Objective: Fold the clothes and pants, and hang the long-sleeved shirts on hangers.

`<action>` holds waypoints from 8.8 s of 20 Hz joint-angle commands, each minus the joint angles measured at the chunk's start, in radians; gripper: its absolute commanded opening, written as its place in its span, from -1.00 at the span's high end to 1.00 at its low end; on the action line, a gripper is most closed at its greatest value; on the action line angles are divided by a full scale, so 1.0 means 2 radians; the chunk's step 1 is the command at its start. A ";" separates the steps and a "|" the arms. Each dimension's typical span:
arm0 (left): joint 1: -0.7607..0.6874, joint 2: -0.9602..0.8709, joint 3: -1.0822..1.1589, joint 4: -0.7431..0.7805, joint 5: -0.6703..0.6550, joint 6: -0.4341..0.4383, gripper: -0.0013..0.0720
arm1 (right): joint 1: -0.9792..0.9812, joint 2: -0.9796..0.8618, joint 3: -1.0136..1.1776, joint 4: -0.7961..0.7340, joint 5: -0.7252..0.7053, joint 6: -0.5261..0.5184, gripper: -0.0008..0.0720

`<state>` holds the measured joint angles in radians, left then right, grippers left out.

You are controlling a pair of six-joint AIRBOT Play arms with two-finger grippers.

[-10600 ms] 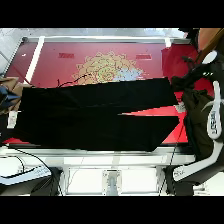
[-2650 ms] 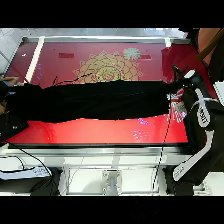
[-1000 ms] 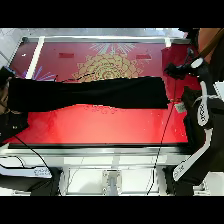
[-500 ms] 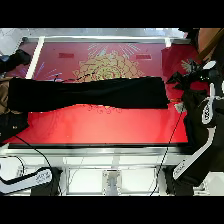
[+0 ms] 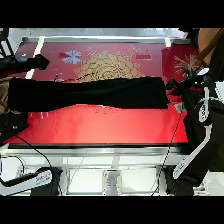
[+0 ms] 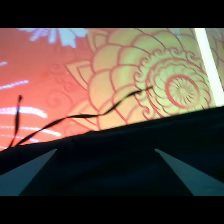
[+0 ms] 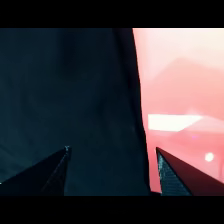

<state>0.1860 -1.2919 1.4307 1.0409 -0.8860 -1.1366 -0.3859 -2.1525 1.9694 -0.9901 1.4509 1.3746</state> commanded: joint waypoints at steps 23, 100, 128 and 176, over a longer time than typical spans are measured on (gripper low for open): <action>-0.080 0.001 0.000 -0.013 -0.076 0.013 0.92 | 0.029 0.184 -0.047 -0.027 0.143 -0.013 0.94; -0.088 0.015 0.121 0.044 -0.179 -0.034 0.92 | 0.312 0.156 -0.334 0.233 -0.256 -0.064 0.67; -0.333 -0.186 0.035 0.043 -0.069 -0.031 0.92 | 0.233 0.350 -0.166 0.144 -0.024 0.148 0.94; 0.009 0.124 0.027 0.059 -0.214 -0.031 0.92 | 0.372 0.058 -0.188 0.244 -0.198 0.073 -0.87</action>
<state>0.2020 -1.0439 1.4857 1.1595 -1.3106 -1.1976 0.3256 -2.0281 1.5936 -0.5858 1.0706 1.5505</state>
